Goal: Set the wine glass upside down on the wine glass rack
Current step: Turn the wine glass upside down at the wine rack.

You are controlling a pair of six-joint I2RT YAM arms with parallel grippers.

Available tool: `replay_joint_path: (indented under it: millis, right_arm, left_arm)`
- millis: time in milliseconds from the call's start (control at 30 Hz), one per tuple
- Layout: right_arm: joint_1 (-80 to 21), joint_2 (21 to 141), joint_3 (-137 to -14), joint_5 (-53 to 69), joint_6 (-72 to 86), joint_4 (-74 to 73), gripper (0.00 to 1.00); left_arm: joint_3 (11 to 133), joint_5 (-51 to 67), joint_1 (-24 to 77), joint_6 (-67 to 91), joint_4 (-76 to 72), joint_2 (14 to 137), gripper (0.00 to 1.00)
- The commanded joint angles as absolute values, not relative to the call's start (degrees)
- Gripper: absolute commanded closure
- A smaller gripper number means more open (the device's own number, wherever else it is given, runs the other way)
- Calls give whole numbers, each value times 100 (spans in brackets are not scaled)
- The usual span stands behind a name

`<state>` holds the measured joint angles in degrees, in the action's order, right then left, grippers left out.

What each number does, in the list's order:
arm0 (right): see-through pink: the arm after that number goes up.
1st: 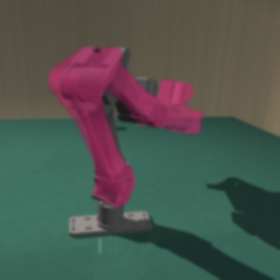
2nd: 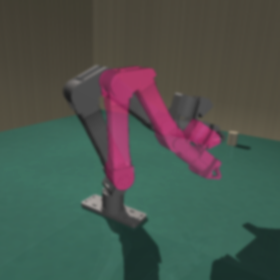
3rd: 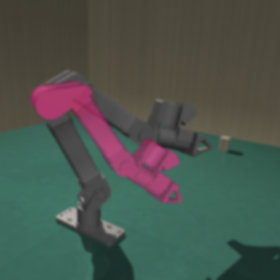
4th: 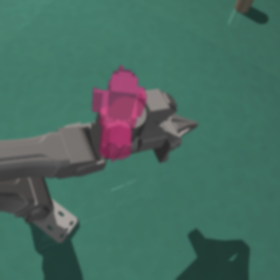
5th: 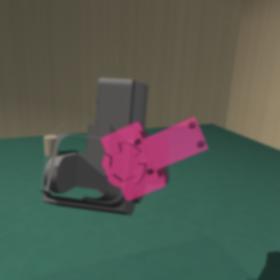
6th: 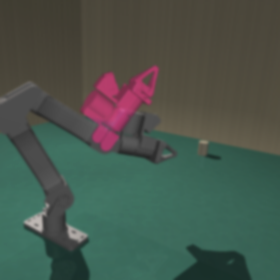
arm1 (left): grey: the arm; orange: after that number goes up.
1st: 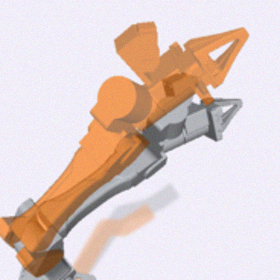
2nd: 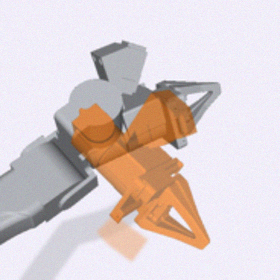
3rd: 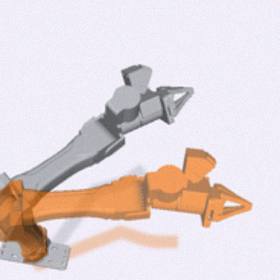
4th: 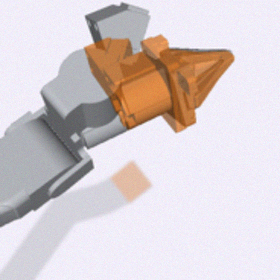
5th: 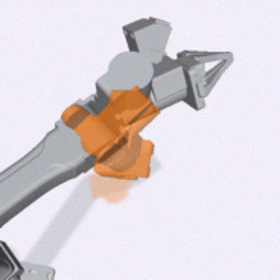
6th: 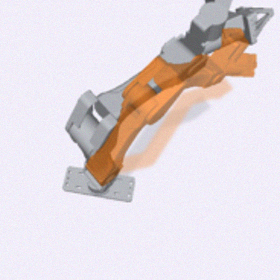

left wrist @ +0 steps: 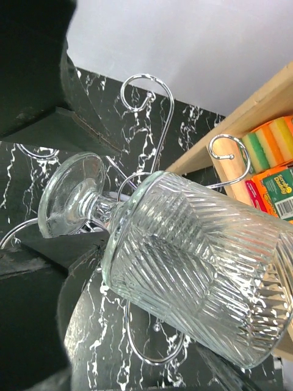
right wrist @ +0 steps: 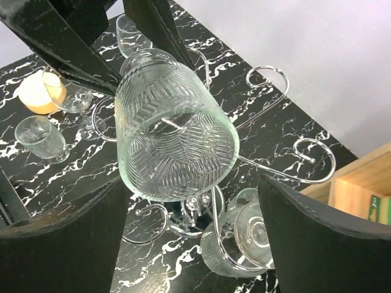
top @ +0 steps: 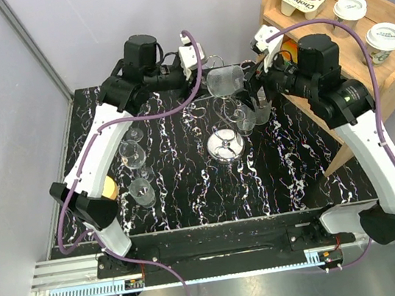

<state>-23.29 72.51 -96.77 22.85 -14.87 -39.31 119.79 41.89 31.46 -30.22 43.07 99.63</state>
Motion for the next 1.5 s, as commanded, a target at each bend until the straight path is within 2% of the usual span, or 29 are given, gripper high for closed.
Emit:
replay_joint_path:
  millis: [0,333,633,867,1467]
  right_arm:
    - [-2294,7260,-10019,2021,-1749,-4051,10]
    - [-2294,7189,-10423,2074,-1688,-4174,11]
    - [-2294,7734,-11206,2065,-1705,-4772,11]
    - [-2294,8068,-11495,1942,-1837,-5070,10]
    - [-2294,9044,-12770,3013,-1495,-6170,12]
  left_arm:
    - [12322,3613,3322,-3462,4324,9879,100]
    - [12243,2444,3673,-4095,4386,9730,100]
    - [12349,1319,4183,-5106,4658,9659,100]
    - [12287,1020,4333,-5545,4658,9545,100]
    - [12076,26,4658,-7558,4316,9220,100]
